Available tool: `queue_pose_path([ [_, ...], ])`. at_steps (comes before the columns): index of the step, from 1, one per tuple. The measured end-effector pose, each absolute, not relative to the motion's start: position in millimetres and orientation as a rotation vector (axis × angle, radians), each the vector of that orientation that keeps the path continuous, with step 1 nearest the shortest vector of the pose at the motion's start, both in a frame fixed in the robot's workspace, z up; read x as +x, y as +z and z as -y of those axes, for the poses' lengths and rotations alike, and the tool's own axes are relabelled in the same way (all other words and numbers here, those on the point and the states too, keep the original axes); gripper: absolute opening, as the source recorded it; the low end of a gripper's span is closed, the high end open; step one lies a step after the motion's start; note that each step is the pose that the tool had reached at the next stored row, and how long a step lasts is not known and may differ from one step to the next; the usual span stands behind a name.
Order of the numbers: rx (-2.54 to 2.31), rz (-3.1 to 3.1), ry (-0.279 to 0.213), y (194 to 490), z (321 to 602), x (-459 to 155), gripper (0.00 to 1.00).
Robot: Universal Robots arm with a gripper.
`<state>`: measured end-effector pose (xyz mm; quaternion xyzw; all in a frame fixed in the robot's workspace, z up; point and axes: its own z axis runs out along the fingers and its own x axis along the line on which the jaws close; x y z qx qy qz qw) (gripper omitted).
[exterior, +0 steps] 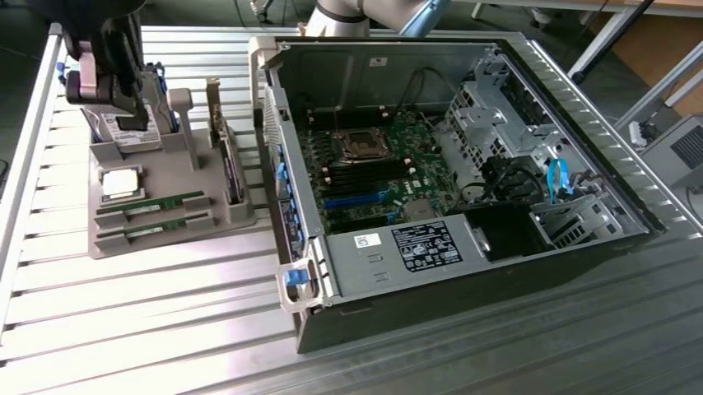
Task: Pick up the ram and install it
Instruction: 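Pick up the ram and move it above insertion slot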
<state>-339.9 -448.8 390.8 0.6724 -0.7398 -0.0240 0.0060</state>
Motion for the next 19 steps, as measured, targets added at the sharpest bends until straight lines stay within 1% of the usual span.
queue_pose_path([
  [4,2.125,2.296,-0.075,390.7,448.8,-339.9,0.1],
  [6,2.125,2.296,-0.075,390.8,448.8,-339.9,0.22],
  [7,2.125,2.296,-0.075,390.8,448.8,-339.9,0.22],
  [8,2.125,2.296,-0.075,390.8,448.8,-339.9,0.29],
  [11,2.127,2.297,-0.077,388.2,448.9,-342.4,0.29],
  [19,2.131,2.3,-0.087,360.4,448.8,-347.3,0.29],
])
